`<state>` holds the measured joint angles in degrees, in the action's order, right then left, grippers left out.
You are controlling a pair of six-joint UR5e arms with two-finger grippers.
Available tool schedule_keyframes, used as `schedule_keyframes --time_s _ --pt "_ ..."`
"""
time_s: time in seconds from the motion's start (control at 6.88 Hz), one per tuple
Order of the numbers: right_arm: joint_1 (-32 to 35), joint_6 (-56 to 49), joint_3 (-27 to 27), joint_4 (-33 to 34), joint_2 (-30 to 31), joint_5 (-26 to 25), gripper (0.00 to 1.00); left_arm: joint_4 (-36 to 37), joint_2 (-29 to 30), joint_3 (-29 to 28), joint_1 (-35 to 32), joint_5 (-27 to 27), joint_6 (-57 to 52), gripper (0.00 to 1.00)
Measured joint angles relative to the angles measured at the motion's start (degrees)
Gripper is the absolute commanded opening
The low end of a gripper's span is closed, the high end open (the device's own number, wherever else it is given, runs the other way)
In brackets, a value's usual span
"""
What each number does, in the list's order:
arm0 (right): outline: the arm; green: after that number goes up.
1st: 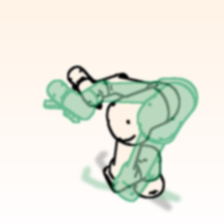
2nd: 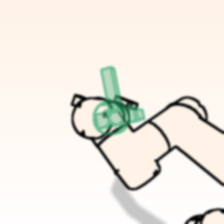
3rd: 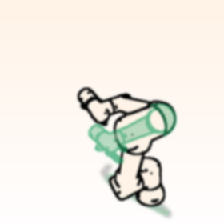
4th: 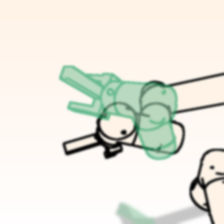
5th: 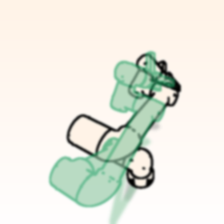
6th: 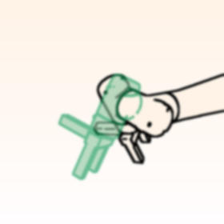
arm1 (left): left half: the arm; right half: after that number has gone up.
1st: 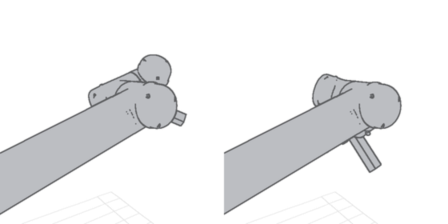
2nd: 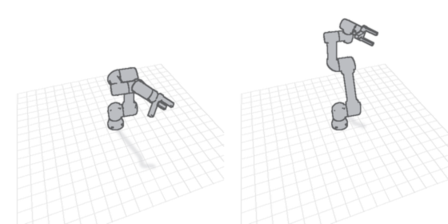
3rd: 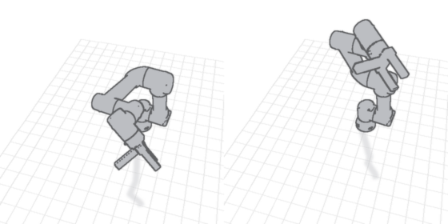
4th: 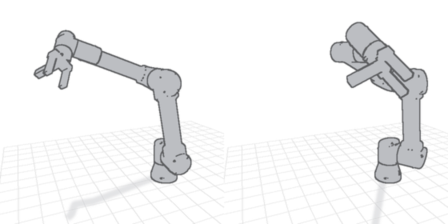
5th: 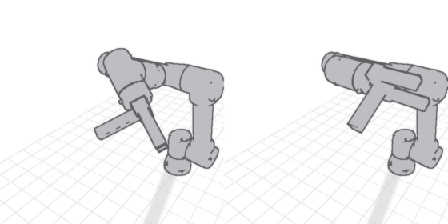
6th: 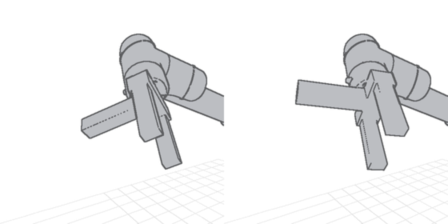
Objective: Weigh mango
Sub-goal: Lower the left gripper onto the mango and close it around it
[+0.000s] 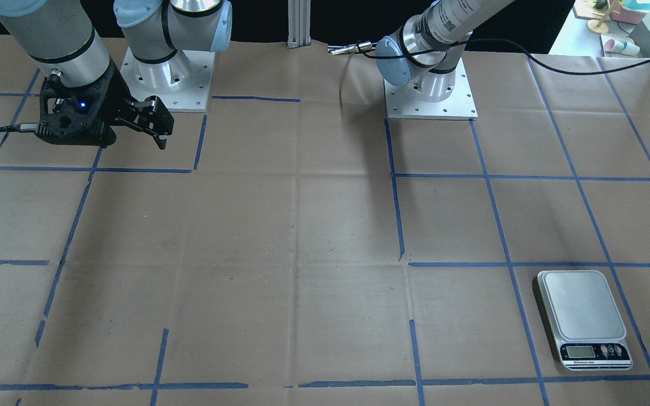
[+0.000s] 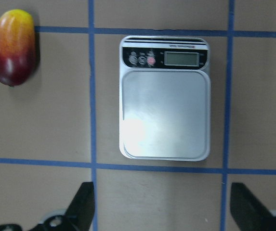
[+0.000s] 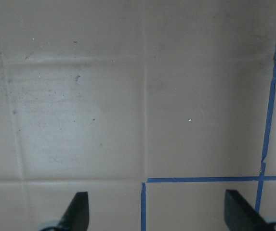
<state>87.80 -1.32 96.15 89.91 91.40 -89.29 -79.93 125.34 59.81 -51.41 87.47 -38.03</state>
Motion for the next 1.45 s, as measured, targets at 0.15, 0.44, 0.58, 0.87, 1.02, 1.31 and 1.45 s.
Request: schedule_keyframes --time_s 0.15,0.44,0.58,0.87,1.02,1.31,1.45 --pt "0.0 0.0 0.0 0.0 0.0 0.0 1.0 -0.45 7.86 -9.64 1.32 -0.38 -1.68 1.0" --pt "0.0 0.0 0.0 0.0 0.0 0.0 1.0 -1.54 20.63 -25.02 1.74 -1.26 -2.4 1.0" --pt "0.0 0.0 0.0 0.0 0.0 0.0 1.0 -1.77 25.34 -29.91 1.64 -1.68 -2.39 1.0" --pt "0.0 0.0 0.0 0.0 0.0 0.0 1.0 -1.83 32.04 -34.4 1.44 -1.51 -2.25 1.0" --pt "0.0 0.0 0.0 0.0 0.0 0.0 1.0 -1.86 33.76 -34.97 1.42 -1.31 -2.13 0.98" --pt "0.0 0.0 0.0 0.0 0.0 0.0 1.0 -2.7 34.97 -34.91 1.4 -0.97 -1.99 0.56" --pt "-0.01 0.0 0.0 0.0 0.0 0.0 1.0 -3.96 34.96 -34.85 1.4 0.01 -1.94 0.47"
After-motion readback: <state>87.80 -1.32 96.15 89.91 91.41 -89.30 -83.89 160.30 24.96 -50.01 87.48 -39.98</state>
